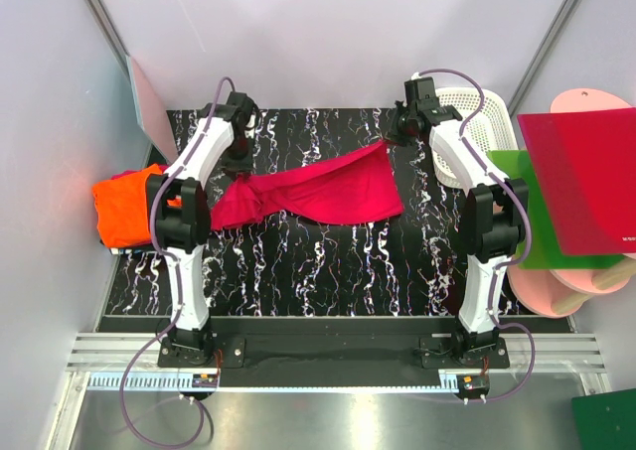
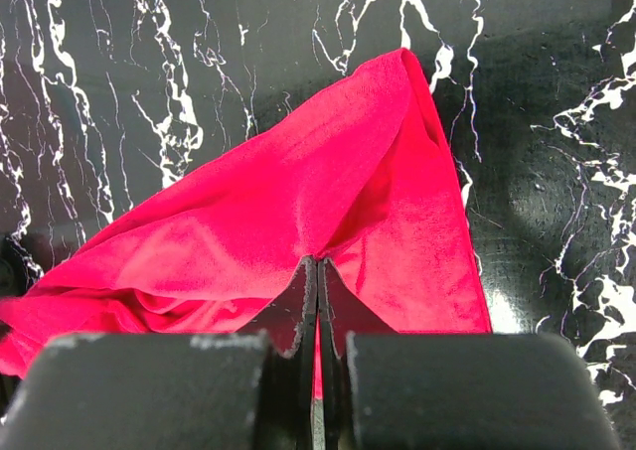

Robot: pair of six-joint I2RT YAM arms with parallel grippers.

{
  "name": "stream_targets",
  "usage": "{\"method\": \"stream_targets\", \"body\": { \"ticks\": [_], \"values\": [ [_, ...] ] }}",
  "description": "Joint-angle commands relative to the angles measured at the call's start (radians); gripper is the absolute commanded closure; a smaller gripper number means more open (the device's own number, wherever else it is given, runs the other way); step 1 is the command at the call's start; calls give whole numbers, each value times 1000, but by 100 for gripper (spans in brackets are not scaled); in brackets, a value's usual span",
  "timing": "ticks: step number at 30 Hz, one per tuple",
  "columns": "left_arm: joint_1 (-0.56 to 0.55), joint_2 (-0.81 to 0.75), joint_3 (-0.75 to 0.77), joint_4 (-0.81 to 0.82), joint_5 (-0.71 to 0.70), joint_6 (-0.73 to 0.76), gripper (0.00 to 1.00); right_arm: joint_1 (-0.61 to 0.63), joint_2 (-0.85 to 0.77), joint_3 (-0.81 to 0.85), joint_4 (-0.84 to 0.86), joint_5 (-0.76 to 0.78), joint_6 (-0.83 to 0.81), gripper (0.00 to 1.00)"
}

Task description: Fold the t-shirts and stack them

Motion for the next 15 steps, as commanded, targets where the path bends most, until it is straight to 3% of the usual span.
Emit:
{"method": "stream_targets", "body": {
  "ticks": [1, 8, 14, 15],
  "values": [
    [1, 48, 81, 18, 12, -6, 100, 2, -3, 6, 23, -5, -18, 100],
    [1, -32, 116, 19, 6, -4, 100, 2, -17, -23, 28, -13, -13, 100],
    [1, -140, 78, 84, -148, -37, 100, 2, -22, -37, 37, -25, -7, 100],
    [1, -148, 70, 94, -168, -40, 89, 2, -23, -37, 38, -25, -7, 100]
  ]
}}
